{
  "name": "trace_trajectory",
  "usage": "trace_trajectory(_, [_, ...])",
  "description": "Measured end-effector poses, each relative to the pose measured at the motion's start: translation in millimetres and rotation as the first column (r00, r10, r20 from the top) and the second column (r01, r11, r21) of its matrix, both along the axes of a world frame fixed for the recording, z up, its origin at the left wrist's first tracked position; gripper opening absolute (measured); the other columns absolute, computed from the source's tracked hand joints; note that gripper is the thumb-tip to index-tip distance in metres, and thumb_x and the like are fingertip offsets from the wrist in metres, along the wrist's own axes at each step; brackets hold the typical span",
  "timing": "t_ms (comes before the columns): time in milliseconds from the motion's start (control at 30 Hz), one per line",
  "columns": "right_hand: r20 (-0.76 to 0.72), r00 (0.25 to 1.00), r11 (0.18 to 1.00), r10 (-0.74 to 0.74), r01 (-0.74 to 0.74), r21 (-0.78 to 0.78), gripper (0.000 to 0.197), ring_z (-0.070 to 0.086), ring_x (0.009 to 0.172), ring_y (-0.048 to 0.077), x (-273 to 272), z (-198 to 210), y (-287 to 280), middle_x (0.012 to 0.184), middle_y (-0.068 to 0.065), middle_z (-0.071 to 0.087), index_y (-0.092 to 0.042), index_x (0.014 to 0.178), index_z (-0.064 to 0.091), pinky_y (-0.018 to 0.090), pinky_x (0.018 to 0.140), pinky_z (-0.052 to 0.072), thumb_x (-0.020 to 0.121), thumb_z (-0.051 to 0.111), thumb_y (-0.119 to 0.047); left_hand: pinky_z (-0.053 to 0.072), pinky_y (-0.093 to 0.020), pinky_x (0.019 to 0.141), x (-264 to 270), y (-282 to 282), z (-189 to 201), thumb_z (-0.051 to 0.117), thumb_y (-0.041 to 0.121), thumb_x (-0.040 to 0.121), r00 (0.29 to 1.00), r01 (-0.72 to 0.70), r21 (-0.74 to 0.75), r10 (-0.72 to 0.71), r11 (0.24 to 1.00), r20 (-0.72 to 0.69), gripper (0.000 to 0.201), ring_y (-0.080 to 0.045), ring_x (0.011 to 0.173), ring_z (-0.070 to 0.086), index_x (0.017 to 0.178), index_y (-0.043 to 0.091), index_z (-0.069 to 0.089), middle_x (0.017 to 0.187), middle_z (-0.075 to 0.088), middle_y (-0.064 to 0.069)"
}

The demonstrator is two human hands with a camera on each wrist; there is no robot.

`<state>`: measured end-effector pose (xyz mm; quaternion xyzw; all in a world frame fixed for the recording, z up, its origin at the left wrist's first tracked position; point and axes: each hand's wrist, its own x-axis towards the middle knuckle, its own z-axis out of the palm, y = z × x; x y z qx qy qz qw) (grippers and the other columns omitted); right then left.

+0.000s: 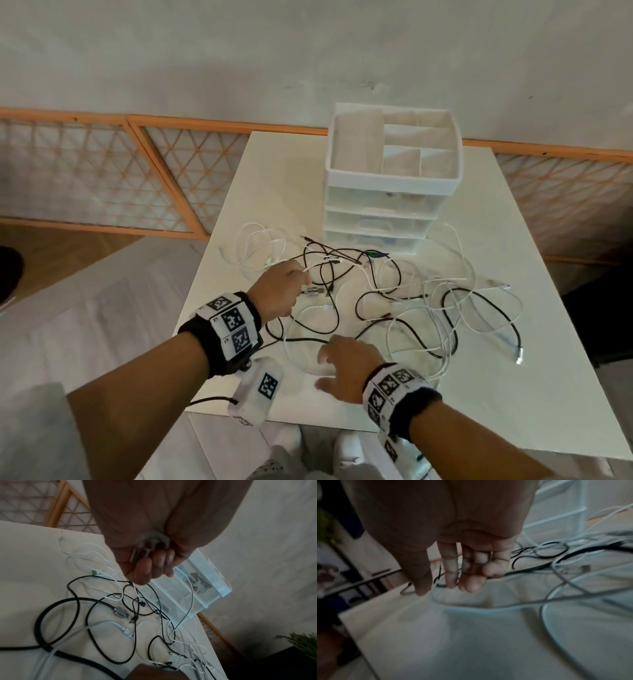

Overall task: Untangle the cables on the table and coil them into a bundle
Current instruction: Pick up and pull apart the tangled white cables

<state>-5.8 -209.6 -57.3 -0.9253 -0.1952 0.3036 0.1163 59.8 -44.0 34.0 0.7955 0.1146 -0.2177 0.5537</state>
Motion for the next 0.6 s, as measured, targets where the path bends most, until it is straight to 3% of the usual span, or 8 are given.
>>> trace_trajectory(100, [0.029, 0.999, 0.996, 0.028, -0.026, -0.081, 0.027, 0.057, 0.112, 0.029, -1.6, -6.1, 14.3, 0.122, 0.002, 0.052, -0.021, 0.114, 0.059, 0.036, 0.093, 0.044, 0.091, 0.056, -0.035, 0.026, -0.023, 0.044, -4.0, 6.0, 2.5, 0.054, 0.013, 0.092, 0.998, 0.017, 0.067, -0.021, 0.998, 0.055, 0.019, -0.008, 0.034, 0.03, 0.074, 0.008, 0.054, 0.043, 0.034, 0.011])
trace_trajectory(167, [0.04, 0.998, 0.996, 0.054, -0.052, -0.067, 0.019, 0.06, 0.106, 0.03, 1.0, -1.4, 16.7, 0.115, 0.004, 0.06, -0.022, 0.104, 0.062, 0.035, 0.09, 0.047, 0.091, 0.052, -0.03, 0.028, -0.025, 0.046, -5.6, 14.2, -0.1, 0.053, 0.015, 0.094, 0.992, 0.039, 0.086, -0.049, 0.996, 0.116, 0.023, -0.005, 0.033, 0.033, 0.075, 0.006, 0.062, 0.046, 0.038, 0.011])
trace_trajectory(267, [0.149, 0.989, 0.994, -0.019, 0.004, 0.105, 0.014, 0.066, 0.087, 0.032, 14.6, 32.2, 17.0, 0.093, 0.004, 0.069, -0.023, 0.096, 0.056, 0.036, 0.077, 0.053, 0.089, 0.047, -0.031, 0.034, -0.012, 0.051, -9.9, 24.5, 2.8, 0.043, 0.014, 0.102, 0.952, 0.152, 0.103, -0.174, 0.983, 0.252, 0.031, 0.007, 0.043, 0.047, 0.095, 0.0, 0.07, 0.072, 0.058, 0.003])
trace_trajectory(333, [0.254, 0.961, 0.964, -0.107, 0.038, 0.263, 0.013, 0.064, 0.071, 0.025, 31.7, 70.2, 13.4, 0.082, -0.001, 0.069, -0.024, 0.093, 0.053, 0.036, 0.069, 0.053, 0.087, 0.045, -0.033, 0.037, -0.006, 0.054, -12.6, 24.2, 9.2, 0.041, 0.016, 0.104, 0.929, 0.223, 0.035, -0.223, 0.974, 0.296, 0.033, 0.011, 0.052, 0.051, 0.097, -0.001, 0.068, 0.078, 0.061, 0.004])
trace_trajectory(400, [0.369, 0.906, 0.911, -0.206, 0.041, 0.41, 0.009, 0.053, 0.058, 0.004, 50.5, 114.5, 9.6, 0.075, -0.008, 0.065, -0.024, 0.091, 0.057, 0.032, 0.063, 0.049, 0.09, 0.051, -0.031, 0.036, -0.004, 0.052, -11.5, 23.6, 14.3, 0.046, 0.026, 0.102, 0.919, 0.259, -0.028, -0.238, 0.965, 0.315, 0.032, 0.01, 0.051, 0.051, 0.091, 0.005, 0.067, 0.07, 0.06, 0.013])
trace_trajectory(433, [0.428, 0.867, 0.888, -0.254, 0.034, 0.458, 0.005, 0.05, 0.055, 0.001, 58.9, 136.2, 6.0, 0.073, -0.011, 0.062, -0.022, 0.091, 0.059, 0.028, 0.061, 0.044, 0.091, 0.055, -0.026, 0.036, -0.004, 0.051, -9.6, 22.5, 16.2, 0.049, 0.031, 0.1, 0.917, 0.258, -0.036, -0.233, 0.965, 0.323, 0.031, 0.009, 0.05, 0.05, 0.087, 0.008, 0.065, 0.067, 0.059, 0.014])
trace_trajectory(500, [0.508, 0.789, 0.849, -0.345, 0.031, 0.528, 0.003, 0.051, 0.055, -0.001, 70.9, 176.3, -2.0, 0.072, -0.012, 0.059, -0.018, 0.091, 0.061, 0.02, 0.057, 0.036, 0.092, 0.059, -0.017, 0.038, -0.007, 0.056, -2.3, 21.6, 13.8, 0.054, 0.035, 0.098, 0.912, 0.226, 0.009, -0.215, 0.974, 0.349, 0.03, 0.006, 0.055, 0.051, 0.083, 0.012, 0.065, 0.069, 0.059, 0.014])
trace_trajectory(600, [0.542, 0.677, 0.771, -0.498, 0.059, 0.634, 0.004, 0.05, 0.051, 0.005, 79.9, 218.9, -17.4, 0.072, -0.018, 0.057, -0.02, 0.094, 0.062, 0.009, 0.053, 0.033, 0.095, 0.059, -0.017, 0.043, -0.023, 0.067, 4.9, 23.0, 7.0, 0.047, 0.037, 0.101, 0.897, 0.196, 0.085, -0.214, 0.977, 0.386, 0.04, -0.006, 0.061, 0.052, 0.066, 0.02, 0.058, 0.064, 0.057, 0.01])
